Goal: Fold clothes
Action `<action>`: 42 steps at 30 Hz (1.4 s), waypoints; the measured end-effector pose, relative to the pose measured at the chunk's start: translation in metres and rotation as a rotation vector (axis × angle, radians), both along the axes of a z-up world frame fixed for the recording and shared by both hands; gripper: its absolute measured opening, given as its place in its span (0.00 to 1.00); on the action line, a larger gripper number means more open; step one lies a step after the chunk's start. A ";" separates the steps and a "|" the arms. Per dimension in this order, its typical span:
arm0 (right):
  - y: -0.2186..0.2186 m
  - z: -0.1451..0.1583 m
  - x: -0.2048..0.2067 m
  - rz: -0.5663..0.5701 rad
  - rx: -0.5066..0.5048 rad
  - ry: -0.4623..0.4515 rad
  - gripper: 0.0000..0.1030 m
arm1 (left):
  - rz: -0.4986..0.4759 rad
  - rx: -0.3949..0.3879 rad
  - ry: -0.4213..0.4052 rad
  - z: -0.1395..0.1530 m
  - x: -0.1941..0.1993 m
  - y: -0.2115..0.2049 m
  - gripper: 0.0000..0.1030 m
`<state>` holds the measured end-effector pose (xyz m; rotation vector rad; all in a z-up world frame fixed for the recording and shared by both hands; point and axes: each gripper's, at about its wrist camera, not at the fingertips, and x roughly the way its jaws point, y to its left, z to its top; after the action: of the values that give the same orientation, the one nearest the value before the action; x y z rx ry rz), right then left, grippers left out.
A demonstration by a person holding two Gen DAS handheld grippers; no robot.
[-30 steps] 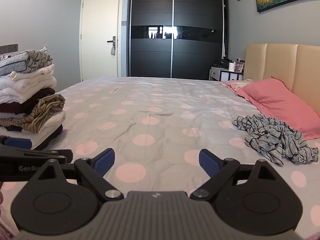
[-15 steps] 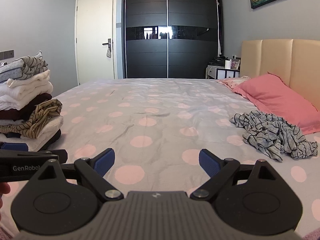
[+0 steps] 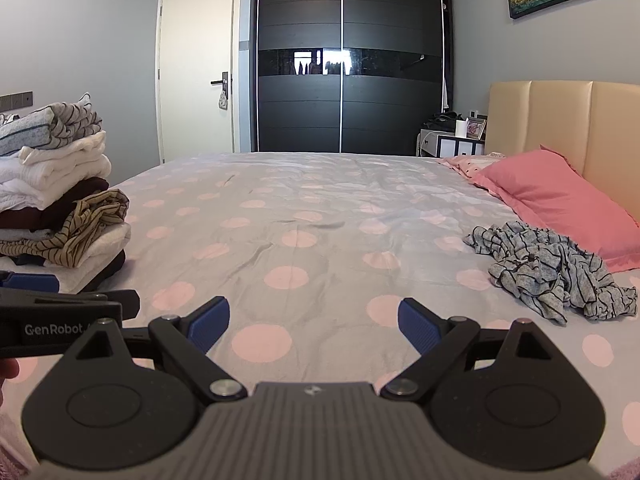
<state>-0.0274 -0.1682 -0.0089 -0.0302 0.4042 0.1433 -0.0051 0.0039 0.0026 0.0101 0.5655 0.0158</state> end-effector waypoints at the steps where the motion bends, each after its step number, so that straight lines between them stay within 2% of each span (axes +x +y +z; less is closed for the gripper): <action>1: 0.000 0.000 0.000 0.001 -0.001 -0.001 0.90 | 0.001 0.002 -0.002 0.000 -0.001 -0.003 0.84; 34: 0.005 -0.003 0.000 0.014 -0.031 0.017 0.90 | 0.006 0.011 0.006 -0.001 -0.005 -0.003 0.84; 42: -0.009 -0.011 0.013 -0.014 -0.022 0.088 0.89 | 0.040 0.035 0.043 -0.012 0.011 -0.003 0.84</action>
<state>-0.0143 -0.1771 -0.0196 -0.0434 0.4943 0.1270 0.0058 0.0007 -0.0094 0.0333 0.6087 0.0641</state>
